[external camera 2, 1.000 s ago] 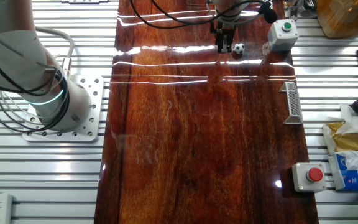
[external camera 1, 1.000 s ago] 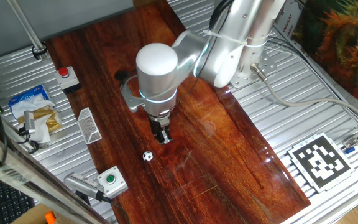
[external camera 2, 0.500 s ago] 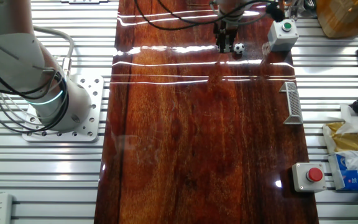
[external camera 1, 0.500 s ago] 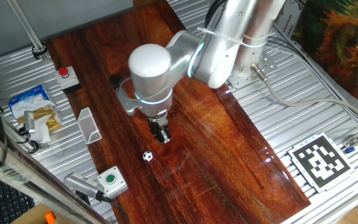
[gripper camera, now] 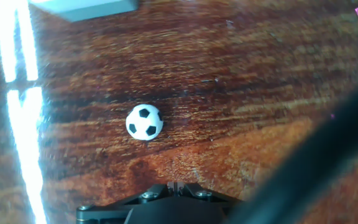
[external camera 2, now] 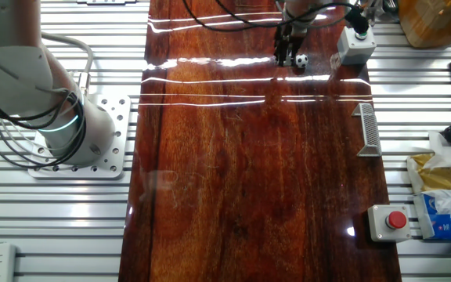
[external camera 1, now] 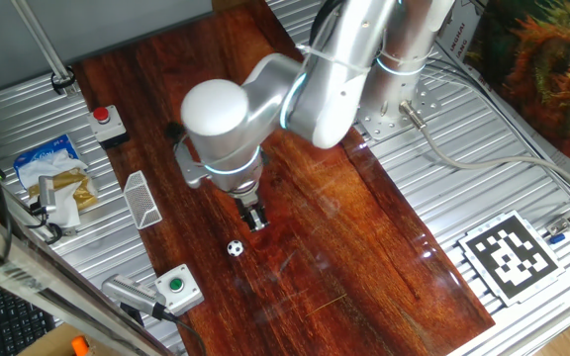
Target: Push the soccer ball into the goal
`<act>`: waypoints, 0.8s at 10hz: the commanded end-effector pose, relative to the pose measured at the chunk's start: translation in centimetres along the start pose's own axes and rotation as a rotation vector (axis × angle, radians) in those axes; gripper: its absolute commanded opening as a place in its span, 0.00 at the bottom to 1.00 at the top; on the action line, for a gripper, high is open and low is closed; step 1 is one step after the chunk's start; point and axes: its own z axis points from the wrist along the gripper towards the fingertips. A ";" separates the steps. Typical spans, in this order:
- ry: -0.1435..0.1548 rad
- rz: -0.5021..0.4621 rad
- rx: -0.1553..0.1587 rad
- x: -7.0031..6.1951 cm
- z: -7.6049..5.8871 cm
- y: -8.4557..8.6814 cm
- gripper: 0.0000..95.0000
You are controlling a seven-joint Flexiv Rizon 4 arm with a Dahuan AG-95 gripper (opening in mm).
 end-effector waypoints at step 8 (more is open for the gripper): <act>-0.045 0.111 -0.008 0.2 -0.2 -0.2 0.00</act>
